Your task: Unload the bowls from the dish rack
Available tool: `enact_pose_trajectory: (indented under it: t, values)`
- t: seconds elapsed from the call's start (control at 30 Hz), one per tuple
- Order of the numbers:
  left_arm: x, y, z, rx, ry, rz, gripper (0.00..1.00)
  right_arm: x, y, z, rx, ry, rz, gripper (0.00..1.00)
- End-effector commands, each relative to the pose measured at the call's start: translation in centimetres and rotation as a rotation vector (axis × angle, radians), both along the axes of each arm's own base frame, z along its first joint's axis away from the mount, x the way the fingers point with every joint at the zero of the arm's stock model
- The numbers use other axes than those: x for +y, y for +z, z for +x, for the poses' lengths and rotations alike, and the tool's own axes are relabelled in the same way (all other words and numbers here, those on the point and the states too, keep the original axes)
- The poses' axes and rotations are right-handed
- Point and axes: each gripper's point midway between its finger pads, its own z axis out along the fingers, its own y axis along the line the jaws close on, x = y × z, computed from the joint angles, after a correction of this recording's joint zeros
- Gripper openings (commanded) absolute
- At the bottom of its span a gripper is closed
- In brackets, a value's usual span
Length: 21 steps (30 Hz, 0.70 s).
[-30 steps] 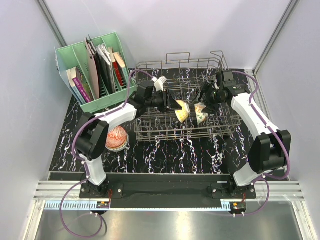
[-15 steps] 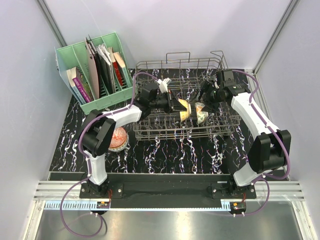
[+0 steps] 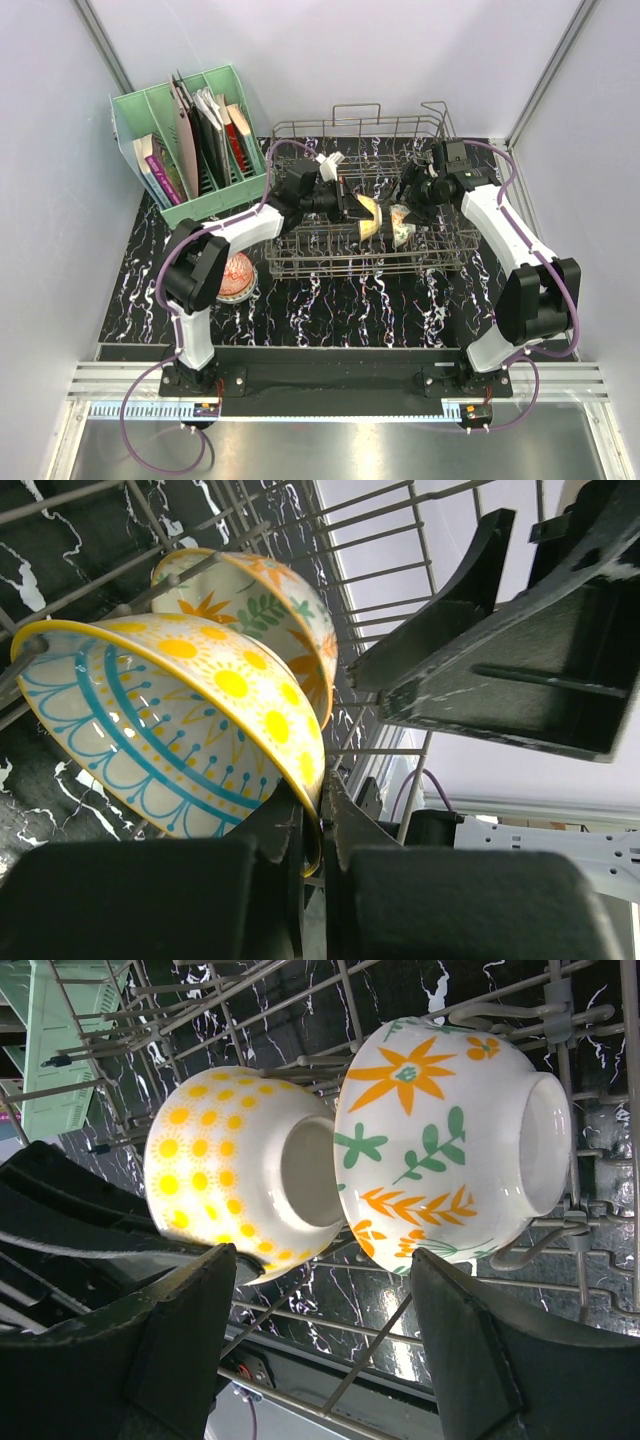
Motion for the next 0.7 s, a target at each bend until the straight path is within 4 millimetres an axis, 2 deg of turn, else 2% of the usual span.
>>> enact_pose_trajectory:
  t: [0.0, 0.2, 0.4, 0.67]
  values:
    - [0.1, 8.2, 1.0, -0.217, -0.016, -0.105, 0.00, 0.1, 0.2, 0.6, -0.013, -0.019, -0.006, 0.78]
    - [0.1, 11.4, 0.9, -0.263, -0.022, -0.128, 0.00, 0.0, -0.2, 0.8, 0.005, -0.042, -0.008, 0.78]
    - [0.8, 13.9, 0.7, -0.308, -0.011, -0.112, 0.00, -0.1, 0.5, 1.2, -0.016, -0.050, -0.012, 0.78]
    - [1.1, 13.9, 0.3, -0.297, -0.016, -0.086, 0.00, 0.0, 0.4, 1.6, -0.008, -0.059, -0.007, 0.78]
